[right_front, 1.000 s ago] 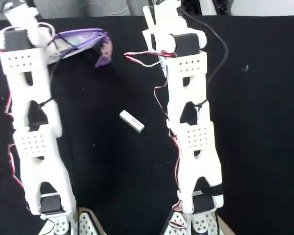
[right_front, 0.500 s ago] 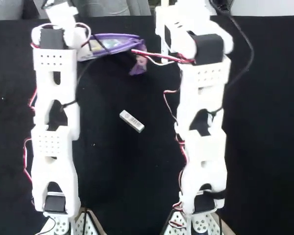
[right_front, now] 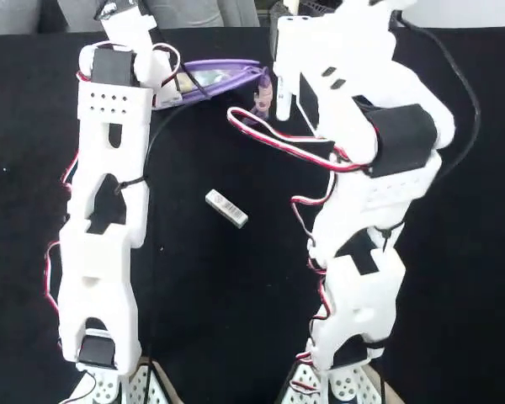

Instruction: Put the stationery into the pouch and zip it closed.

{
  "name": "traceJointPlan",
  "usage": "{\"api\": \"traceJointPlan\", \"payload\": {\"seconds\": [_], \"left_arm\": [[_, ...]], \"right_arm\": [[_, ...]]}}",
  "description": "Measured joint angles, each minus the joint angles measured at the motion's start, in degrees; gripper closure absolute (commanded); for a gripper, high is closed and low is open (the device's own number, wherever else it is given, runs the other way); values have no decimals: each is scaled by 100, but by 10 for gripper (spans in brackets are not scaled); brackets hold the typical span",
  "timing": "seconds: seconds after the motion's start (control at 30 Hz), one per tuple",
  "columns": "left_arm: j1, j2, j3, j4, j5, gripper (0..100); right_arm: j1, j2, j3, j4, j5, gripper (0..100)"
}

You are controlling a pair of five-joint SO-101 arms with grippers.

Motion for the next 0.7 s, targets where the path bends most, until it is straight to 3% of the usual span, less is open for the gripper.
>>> {"api": "traceJointPlan", "payload": {"seconds": [0.33,0.7], "left_arm": [[79,-2198,2567,62,9,970],[79,-2655,2910,62,9,970]], "right_arm": [[-123,-580,668,0,0,987],[-993,-2338,2690,0,0,987]]}}
